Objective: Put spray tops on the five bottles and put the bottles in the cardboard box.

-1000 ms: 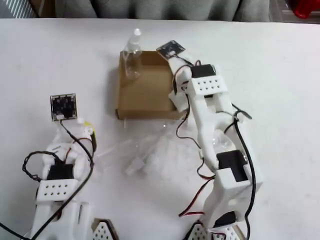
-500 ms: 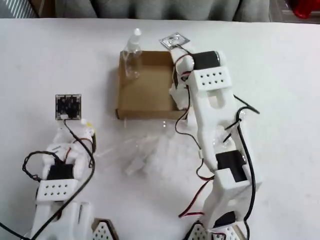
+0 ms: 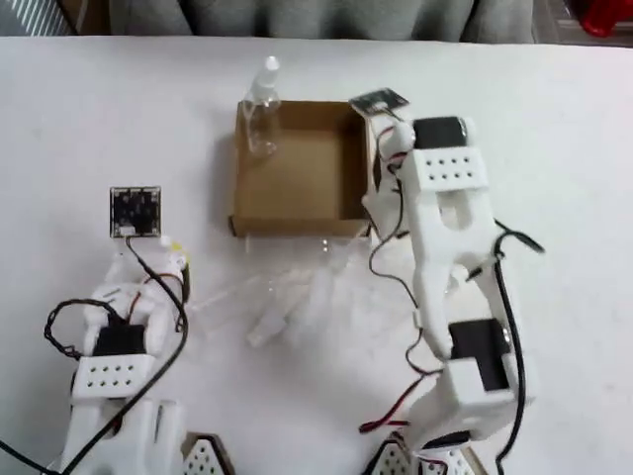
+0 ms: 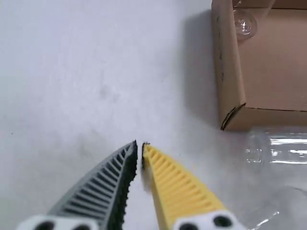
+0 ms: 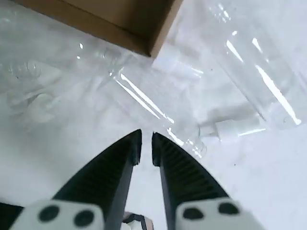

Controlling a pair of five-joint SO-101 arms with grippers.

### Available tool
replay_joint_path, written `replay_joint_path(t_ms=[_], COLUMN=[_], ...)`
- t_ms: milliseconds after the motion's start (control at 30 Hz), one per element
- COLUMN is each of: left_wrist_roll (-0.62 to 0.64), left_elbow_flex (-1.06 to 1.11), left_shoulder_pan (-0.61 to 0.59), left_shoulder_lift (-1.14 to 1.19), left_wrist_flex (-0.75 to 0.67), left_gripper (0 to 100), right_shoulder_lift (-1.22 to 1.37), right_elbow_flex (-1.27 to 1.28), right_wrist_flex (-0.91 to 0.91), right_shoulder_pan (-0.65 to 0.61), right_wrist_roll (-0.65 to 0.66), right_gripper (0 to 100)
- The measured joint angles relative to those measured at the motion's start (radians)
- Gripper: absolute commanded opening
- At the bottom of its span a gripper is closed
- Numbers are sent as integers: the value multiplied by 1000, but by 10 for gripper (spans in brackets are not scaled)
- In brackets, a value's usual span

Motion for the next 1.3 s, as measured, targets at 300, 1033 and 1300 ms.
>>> replay_joint_path(t_ms=[300, 1033, 1300], left_wrist_roll=[-84, -144, -144], left_elbow_flex=[0, 0, 0], left_shoulder_pan=[-26, -26, -29], left_shoulder_lift=[0, 0, 0], left_wrist_flex=[15, 51, 51], left_gripper=[22, 21, 23], right_shoulder_lift=[-272, -1129, -1071], right_elbow_flex=[319, 993, 1112], right_wrist_flex=[0, -193, -313], right_shoulder_pan=[100, -304, -482], right_wrist_roll=[0, 446, 868], right_gripper=[15, 15, 39])
